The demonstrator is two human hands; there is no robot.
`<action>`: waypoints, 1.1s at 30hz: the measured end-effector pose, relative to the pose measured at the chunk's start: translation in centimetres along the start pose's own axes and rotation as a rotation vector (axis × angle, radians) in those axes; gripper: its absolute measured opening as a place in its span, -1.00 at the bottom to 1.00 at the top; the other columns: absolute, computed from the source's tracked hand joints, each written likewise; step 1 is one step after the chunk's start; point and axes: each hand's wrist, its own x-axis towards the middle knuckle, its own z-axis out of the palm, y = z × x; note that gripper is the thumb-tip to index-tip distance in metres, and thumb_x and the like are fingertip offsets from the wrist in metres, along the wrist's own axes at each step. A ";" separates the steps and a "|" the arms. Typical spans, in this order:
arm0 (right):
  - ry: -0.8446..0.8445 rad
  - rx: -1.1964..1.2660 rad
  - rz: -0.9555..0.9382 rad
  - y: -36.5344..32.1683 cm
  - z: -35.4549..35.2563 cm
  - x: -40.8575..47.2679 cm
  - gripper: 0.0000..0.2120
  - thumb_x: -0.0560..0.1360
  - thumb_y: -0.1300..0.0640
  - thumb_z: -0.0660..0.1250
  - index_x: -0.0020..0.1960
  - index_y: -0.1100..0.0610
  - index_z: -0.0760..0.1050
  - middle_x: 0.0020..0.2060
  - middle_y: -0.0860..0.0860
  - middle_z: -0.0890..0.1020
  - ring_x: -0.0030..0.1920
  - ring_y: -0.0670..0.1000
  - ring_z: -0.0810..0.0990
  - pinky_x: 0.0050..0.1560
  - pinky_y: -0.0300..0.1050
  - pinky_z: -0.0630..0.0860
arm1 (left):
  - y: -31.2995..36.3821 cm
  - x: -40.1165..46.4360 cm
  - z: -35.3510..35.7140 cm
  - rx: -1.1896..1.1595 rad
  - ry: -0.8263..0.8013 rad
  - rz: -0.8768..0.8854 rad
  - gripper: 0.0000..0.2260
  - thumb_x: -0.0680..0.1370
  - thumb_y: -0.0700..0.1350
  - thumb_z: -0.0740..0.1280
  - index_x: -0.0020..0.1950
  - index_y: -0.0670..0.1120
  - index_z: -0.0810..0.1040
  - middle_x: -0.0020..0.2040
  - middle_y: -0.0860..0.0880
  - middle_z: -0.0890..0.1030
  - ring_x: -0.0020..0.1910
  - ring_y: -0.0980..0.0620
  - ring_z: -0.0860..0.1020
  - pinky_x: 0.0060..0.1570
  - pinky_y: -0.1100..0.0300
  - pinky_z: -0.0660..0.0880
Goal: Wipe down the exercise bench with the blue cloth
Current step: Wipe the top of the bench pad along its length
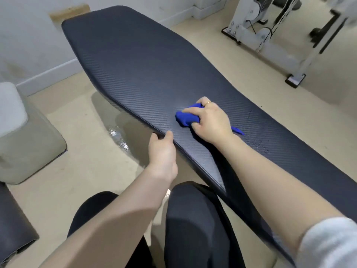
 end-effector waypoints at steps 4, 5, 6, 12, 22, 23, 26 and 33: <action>-0.061 0.027 -0.079 -1.3 -0.1 -3.9 -0.60 0.36 0.18 0.22 0.12 -0.13 0.57 0.04 0.06 0.49 -0.03 0.15 0.49 -0.18 -0.09 0.46 | -0.2 -0.5 0.0 0.076 0.045 0.028 -0.52 0.58 -0.15 0.23 0.47 -0.21 0.21 0.41 -0.18 0.42 0.39 -0.18 0.40 0.40 -0.10 0.33; -0.090 0.050 -0.155 -1.7 -0.3 -6.0 -0.62 0.34 0.14 0.21 0.08 -0.12 0.58 0.00 0.06 0.51 -0.10 0.14 0.51 -0.22 -0.07 0.49 | -0.2 -0.6 0.1 0.068 0.041 0.033 -0.53 0.59 -0.16 0.22 0.47 -0.21 0.21 0.39 -0.18 0.44 0.37 -0.18 0.42 0.38 -0.09 0.35; -0.116 0.072 -0.217 -1.8 -0.4 -7.8 -0.64 0.33 0.11 0.18 0.03 -0.12 0.60 -0.05 0.05 0.53 -0.16 0.13 0.52 -0.27 -0.06 0.51 | -0.3 -0.7 0.1 0.052 0.034 0.032 -0.54 0.60 -0.17 0.21 0.48 -0.20 0.21 0.36 -0.17 0.46 0.35 -0.17 0.44 0.37 -0.07 0.37; 0.009 0.019 0.052 0.5 -0.1 -3.0 -0.59 0.32 0.12 0.17 0.09 -0.12 0.58 0.06 0.04 0.52 0.00 0.14 0.53 -0.11 -0.08 0.48 | -0.4 -0.6 -0.1 0.065 0.027 0.045 -0.46 0.62 -0.17 0.19 0.55 -0.10 0.07 0.46 -0.04 0.34 0.41 -0.01 0.36 0.41 0.16 0.26; -0.071 0.131 0.013 1.8 -1.6 -10.2 -0.55 0.25 0.09 0.13 0.04 -0.09 0.62 -0.02 0.04 0.55 -0.03 0.11 0.56 -0.10 -0.16 0.45 | -0.8 -1.4 0.9 0.056 0.104 0.100 -0.49 0.64 -0.12 0.15 0.56 -0.07 0.06 0.46 -0.05 0.35 0.40 0.02 0.35 0.33 0.27 0.22; -0.002 0.120 0.113 3.1 -1.7 -8.7 -0.56 0.26 0.12 0.15 0.05 -0.09 0.61 0.02 0.04 0.54 0.02 0.11 0.55 -0.03 -0.14 0.46 | -0.9 -1.4 0.8 0.063 0.108 0.108 -0.49 0.63 -0.12 0.16 0.56 -0.07 0.06 0.46 -0.05 0.33 0.41 0.03 0.34 0.35 0.27 0.21; 0.112 0.020 0.372 4.5 -1.4 -4.6 -0.59 0.36 0.21 0.23 0.12 -0.12 0.57 0.07 0.06 0.48 0.08 0.13 0.51 0.01 -0.04 0.50 | -0.8 -1.0 0.3 0.063 0.111 0.143 -0.48 0.63 -0.10 0.17 0.56 -0.07 0.07 0.49 -0.05 0.30 0.45 0.03 0.30 0.44 0.20 0.19; -0.036 0.062 -0.113 3.3 -2.0 -13.7 -0.56 0.30 0.06 0.11 0.09 -0.10 0.59 -0.04 0.07 0.55 -0.16 0.15 0.54 -0.25 -0.15 0.43 | -1.6 -2.2 2.0 0.037 0.156 0.161 -0.48 0.64 -0.11 0.15 0.56 -0.10 0.03 0.48 -0.05 0.30 0.44 0.03 0.31 0.42 0.23 0.17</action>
